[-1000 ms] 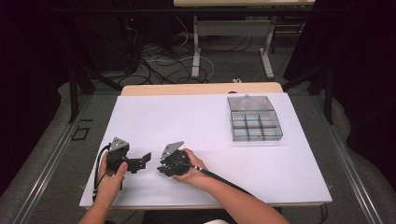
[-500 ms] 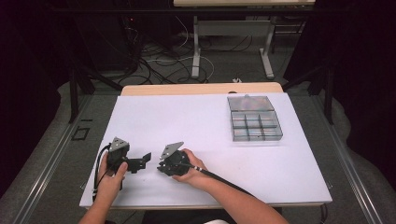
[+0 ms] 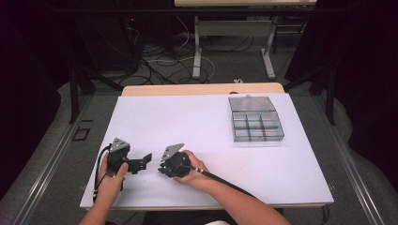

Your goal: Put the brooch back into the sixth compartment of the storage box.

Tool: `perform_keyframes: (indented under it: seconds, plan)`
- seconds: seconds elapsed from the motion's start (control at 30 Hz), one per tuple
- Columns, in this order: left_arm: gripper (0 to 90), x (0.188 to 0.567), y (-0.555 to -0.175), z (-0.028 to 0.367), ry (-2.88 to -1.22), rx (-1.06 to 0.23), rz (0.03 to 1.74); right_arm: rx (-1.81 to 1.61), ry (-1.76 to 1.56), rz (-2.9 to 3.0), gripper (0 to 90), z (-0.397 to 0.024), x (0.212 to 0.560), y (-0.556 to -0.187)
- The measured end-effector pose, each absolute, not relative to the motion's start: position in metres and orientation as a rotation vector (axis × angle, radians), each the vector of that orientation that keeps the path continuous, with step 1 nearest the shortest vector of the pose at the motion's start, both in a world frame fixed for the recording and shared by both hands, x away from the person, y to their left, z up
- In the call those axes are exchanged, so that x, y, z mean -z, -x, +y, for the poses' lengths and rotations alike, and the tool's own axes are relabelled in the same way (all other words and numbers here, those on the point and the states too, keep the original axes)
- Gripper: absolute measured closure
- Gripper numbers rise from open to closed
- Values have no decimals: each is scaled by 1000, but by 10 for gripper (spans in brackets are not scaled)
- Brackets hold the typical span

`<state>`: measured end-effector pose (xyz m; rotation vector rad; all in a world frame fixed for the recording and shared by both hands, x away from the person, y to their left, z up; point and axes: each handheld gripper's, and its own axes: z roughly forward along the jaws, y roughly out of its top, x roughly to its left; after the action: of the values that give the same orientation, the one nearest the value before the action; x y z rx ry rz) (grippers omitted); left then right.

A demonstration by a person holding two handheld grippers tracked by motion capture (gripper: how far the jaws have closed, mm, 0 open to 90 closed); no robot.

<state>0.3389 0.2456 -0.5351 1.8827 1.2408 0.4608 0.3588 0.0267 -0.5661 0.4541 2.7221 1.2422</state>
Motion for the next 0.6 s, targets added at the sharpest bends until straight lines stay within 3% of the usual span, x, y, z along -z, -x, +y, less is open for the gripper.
perform_keyframes:
  seconds: [0.6]
  plan:
    - [6,535,-339,246,-1881,-461,1243,-1262,-485,2703,794,20,560,-361]
